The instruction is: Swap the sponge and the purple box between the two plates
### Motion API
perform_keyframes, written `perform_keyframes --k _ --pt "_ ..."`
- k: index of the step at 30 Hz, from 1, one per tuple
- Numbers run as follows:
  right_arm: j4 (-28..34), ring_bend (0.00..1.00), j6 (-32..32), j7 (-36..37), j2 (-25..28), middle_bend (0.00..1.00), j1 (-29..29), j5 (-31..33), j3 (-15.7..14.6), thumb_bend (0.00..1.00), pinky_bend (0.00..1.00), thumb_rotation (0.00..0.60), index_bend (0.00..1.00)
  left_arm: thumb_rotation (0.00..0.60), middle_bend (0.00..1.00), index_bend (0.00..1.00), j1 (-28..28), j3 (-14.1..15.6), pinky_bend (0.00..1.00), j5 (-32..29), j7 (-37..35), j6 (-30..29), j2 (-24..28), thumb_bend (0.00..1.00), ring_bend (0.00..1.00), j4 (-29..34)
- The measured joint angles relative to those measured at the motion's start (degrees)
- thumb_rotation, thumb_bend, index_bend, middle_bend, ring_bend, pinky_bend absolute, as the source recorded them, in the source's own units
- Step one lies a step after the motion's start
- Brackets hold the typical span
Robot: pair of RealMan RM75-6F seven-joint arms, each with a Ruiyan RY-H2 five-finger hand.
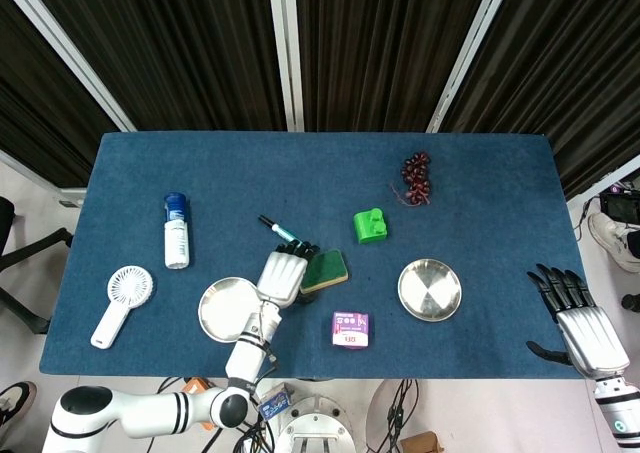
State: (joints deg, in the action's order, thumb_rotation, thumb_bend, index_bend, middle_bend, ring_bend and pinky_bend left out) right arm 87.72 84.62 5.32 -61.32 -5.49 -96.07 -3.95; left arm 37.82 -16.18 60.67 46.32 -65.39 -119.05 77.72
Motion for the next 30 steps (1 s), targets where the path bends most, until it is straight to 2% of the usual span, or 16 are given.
perform_keyframes --k 3,7,12,17,19,25,30 --pt "-0.07 0.0 0.22 0.03 0.03 0.0 0.12 -0.14 0.05 0.25 0.06 0.6 0.0 0.59 0.3 0.24 0.38 -0.23 0.32 -1.29 0.66 -0.26 -0.48 0.07 0.3 -0.61" --pt "-0.15 0.0 0.18 -0.16 -0.05 0.0 0.16 0.05 0.24 0.25 0.06 0.6 0.0 0.6 0.37 0.33 0.74 -0.47 0.36 -1.95 0.53 -1.09 -1.18 0.09 0.37 -1.41" --pt "-0.05 0.0 0.16 -0.15 0.01 0.0 0.18 0.17 0.43 0.25 0.06 0.6 0.0 0.6 0.46 0.41 1.11 -0.71 0.39 -2.18 -0.66 -1.98 -2.44 0.21 0.45 -2.58" --pt "-0.09 0.0 0.13 -0.32 -0.08 0.0 0.28 0.37 0.58 0.25 0.06 0.6 0.0 0.6 0.51 0.46 1.15 -0.61 0.42 -1.56 -1.8 -2.82 -2.33 0.34 0.5 -1.96" --pt "-0.12 0.0 0.11 -0.4 -0.12 0.0 0.29 0.35 0.6 0.25 0.06 0.6 0.0 0.6 0.51 0.46 0.99 -0.32 0.42 -0.93 -2.14 -3.25 -1.82 0.36 0.51 -0.98" --pt "-0.14 0.0 0.18 -0.54 -0.16 0.0 0.43 0.27 0.59 0.25 0.06 0.6 0.0 0.6 0.51 0.46 -0.76 2.47 0.42 2.37 -2.46 -5.75 2.89 0.36 0.51 6.86" --pt "0.09 0.0 0.43 -0.84 -0.17 0.0 0.65 0.1 0.53 0.25 0.06 0.6 0.0 0.6 0.51 0.46 -4.3 7.45 0.42 5.66 -1.61 -9.28 11.95 0.35 0.51 17.77"
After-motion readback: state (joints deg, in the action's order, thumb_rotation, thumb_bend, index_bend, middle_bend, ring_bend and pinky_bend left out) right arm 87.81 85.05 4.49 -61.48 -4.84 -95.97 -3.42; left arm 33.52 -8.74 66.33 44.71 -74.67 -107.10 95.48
